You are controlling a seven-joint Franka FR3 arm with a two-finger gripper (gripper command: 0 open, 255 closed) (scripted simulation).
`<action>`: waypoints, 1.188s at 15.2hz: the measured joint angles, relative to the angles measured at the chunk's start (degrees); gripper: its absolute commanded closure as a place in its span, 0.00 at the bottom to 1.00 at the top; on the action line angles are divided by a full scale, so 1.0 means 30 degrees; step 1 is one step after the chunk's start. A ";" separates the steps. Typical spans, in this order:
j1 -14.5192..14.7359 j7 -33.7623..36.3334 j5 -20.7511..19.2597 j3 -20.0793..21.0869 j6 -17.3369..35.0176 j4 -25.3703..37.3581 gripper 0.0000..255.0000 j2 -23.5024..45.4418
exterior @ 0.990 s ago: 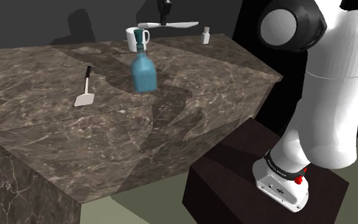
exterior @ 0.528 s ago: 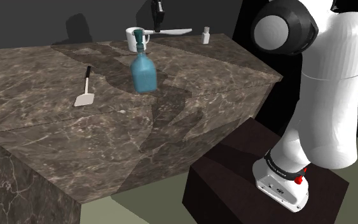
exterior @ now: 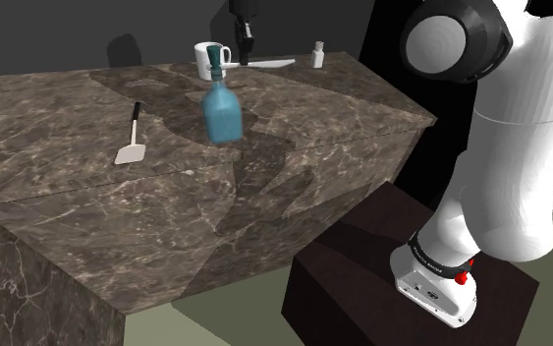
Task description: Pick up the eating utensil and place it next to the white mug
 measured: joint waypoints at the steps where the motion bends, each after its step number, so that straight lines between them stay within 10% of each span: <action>1: 0.0082 -0.0009 -0.0043 -0.0002 0.0323 -0.0423 1.00 -0.0103; 18: 0.0667 -0.0319 -0.0030 0.0127 0.4611 -0.4971 1.00 -0.0330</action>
